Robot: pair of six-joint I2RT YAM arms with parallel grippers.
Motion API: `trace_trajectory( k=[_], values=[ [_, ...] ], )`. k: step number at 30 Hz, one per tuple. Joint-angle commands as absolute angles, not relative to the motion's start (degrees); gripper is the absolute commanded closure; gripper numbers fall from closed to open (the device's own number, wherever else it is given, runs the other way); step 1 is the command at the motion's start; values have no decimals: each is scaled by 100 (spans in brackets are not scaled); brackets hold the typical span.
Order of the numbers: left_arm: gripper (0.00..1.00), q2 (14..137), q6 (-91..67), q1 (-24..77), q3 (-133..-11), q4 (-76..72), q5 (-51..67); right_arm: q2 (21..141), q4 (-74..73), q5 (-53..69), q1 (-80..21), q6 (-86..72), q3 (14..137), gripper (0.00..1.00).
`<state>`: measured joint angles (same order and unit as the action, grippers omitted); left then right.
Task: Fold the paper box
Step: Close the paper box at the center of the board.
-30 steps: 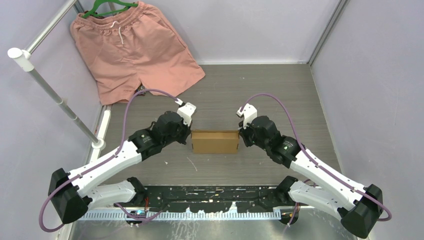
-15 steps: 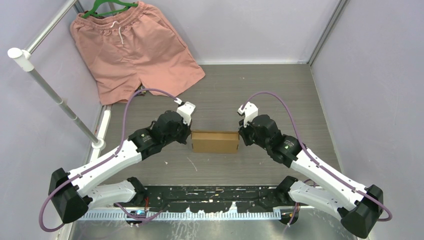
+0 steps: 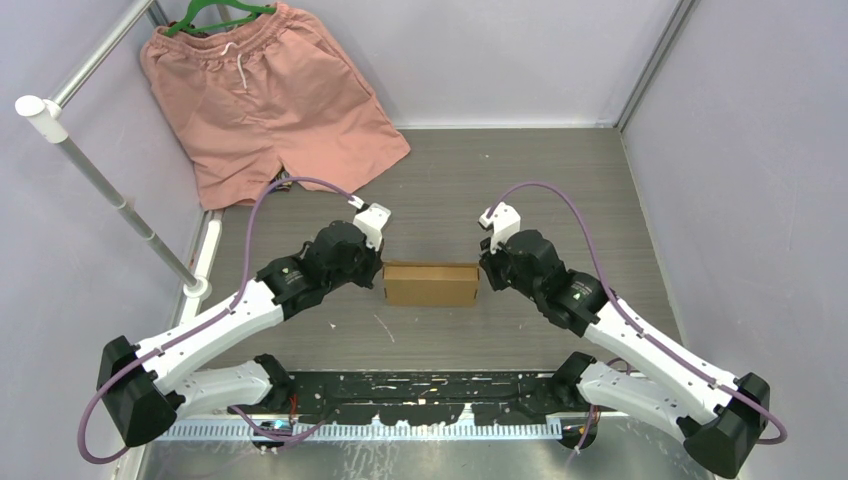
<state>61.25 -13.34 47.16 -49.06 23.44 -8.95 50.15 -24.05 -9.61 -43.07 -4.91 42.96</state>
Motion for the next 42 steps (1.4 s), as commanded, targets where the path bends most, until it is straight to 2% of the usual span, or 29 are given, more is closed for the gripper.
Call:
trace_trajectory(
  k=[1, 12, 20, 42],
  values=[
    [100, 6053, -1397, 4729, -5158, 2215, -887, 4876, -2262, -1211, -4334, -468, 4420, 88],
    [100, 6031, -1390, 4729, -5175, 2257, -896, 4902, -2271, -1114, -4337, -448, 4359, 87],
    [100, 6059, -1384, 4729, -5168, 2253, -897, 4927, -2261, -990, -4334, -431, 4311, 80],
    [100, 6116, -1336, 4729, -5266, 2324, -923, 5067, -2253, -892, -4341, -450, 4207, 78]
  ],
)
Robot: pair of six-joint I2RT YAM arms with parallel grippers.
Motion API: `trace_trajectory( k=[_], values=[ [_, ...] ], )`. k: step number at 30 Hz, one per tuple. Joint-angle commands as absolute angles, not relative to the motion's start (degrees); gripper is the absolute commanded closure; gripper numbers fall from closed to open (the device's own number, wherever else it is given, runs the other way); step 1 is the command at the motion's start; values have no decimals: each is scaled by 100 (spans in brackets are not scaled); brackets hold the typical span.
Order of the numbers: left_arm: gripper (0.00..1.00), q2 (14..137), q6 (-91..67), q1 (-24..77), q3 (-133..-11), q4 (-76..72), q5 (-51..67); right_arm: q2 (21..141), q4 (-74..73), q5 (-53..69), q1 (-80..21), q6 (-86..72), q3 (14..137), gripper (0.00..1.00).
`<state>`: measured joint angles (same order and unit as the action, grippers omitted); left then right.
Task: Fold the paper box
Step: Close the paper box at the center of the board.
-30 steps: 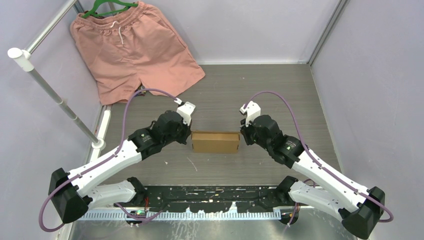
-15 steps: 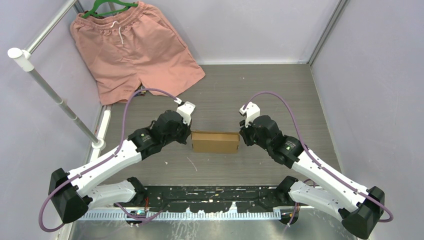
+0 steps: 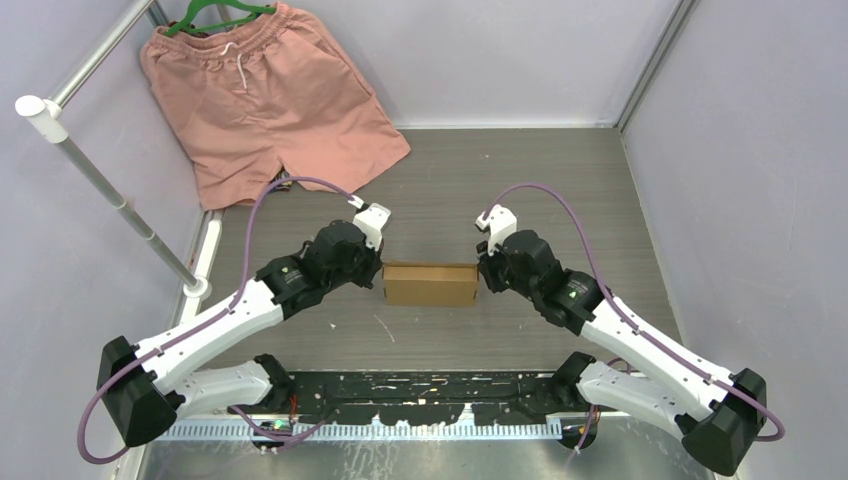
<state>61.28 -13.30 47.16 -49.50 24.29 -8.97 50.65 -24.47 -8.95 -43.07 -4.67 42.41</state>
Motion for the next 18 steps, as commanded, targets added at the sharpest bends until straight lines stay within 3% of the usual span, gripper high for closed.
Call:
trace_trajectory(
  k=[1, 18],
  values=[
    [100, 6117, -1332, 4729, -5266, 2323, -923, 5053, -2249, -888, -4335, -451, 4195, 78],
    [100, 6098, -1362, 4730, -5203, 2280, -901, 5079, -2214, -1004, -4332, -463, 4134, 85]
  ],
)
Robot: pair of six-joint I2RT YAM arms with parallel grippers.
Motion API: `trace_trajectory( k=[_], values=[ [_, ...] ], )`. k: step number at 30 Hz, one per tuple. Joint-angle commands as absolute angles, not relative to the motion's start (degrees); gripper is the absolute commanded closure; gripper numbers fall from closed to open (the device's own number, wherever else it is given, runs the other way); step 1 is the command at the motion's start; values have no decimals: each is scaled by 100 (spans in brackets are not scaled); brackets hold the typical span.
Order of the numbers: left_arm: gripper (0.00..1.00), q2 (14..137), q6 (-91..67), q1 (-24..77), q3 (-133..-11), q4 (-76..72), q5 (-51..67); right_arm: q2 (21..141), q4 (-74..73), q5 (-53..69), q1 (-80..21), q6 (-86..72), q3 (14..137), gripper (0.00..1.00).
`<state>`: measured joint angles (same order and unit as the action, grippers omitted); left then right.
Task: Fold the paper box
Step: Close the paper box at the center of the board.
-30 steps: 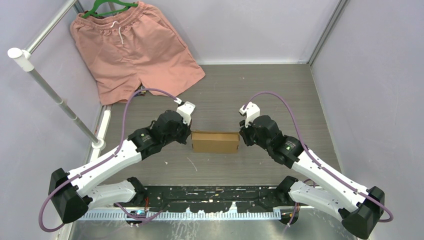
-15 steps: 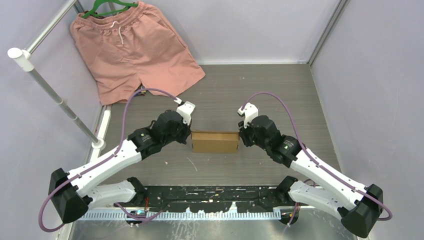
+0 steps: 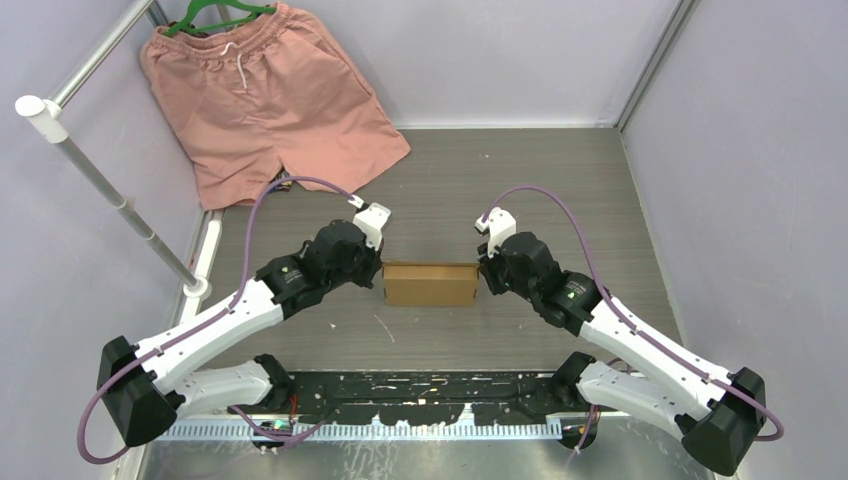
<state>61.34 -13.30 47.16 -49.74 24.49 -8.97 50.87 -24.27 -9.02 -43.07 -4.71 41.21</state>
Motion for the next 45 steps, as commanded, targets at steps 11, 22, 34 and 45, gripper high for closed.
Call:
trace_trajectory(
  k=[11, 22, 34, 45],
  values=[
    [100, 6053, -1358, 4728, -5193, 2305, -888, 5323, -2164, -1029, -4337, -441, 4277, 90],
    [100, 5988, -1362, 4731, -5162, 2329, -888, 5246, -2203, -1076, -4337, -518, 4358, 96],
    [100, 5986, -1388, 4730, -5226, 2360, -810, 5350, -2357, -978, -4341, -643, 4595, 99],
    [100, 6052, -1428, 4730, -5269, 2338, -709, 5688, -2482, -917, -4341, -818, 4825, 99]
  ],
)
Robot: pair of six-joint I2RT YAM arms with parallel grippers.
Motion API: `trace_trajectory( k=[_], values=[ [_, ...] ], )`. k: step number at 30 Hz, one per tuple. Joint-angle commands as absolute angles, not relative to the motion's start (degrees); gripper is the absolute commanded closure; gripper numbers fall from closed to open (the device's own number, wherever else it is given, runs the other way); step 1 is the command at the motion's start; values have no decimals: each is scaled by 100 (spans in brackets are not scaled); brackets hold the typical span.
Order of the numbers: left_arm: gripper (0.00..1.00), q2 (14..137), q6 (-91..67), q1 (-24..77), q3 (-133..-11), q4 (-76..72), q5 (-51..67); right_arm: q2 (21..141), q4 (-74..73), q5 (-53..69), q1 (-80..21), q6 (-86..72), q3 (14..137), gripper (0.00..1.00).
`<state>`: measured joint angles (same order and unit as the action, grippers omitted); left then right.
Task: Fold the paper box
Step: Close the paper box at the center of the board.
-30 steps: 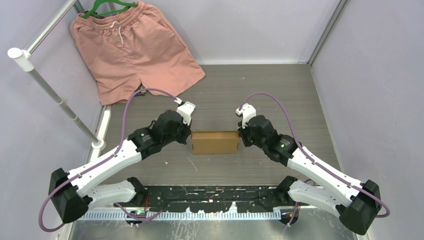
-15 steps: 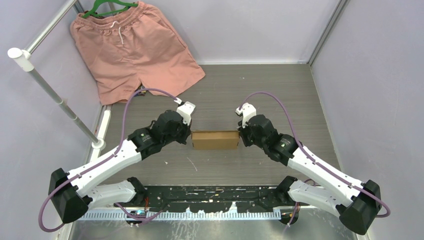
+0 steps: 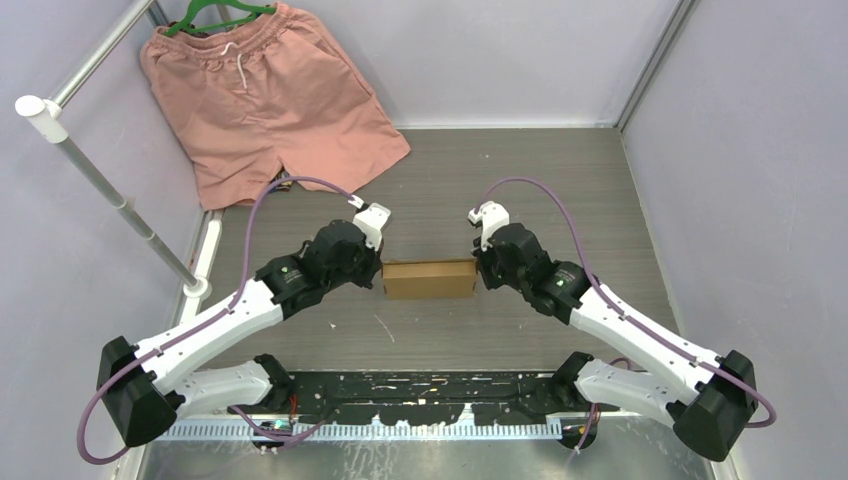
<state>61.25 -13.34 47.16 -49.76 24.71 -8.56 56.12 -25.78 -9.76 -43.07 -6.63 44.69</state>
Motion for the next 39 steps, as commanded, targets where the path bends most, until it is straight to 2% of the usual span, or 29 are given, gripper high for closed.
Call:
trace_trajectory(
  k=[1, 23, 28, 39],
  values=[
    [100, 6056, -1432, 4729, -5277, 2343, -699, 5721, -2505, -924, -4340, -832, 4854, 99],
    [100, 6084, -1705, 4729, -5308, 2495, -692, 6051, -2768, -868, -4343, -1222, 5175, 99],
    [93, 6043, -1677, 4733, -5296, 2591, -737, 6080, -2760, -865, -4345, -1230, 5168, 99],
    [87, 5845, -1605, 4733, -5164, 2753, -988, 6090, -2778, -911, -4343, -1204, 5158, 99]
  ],
)
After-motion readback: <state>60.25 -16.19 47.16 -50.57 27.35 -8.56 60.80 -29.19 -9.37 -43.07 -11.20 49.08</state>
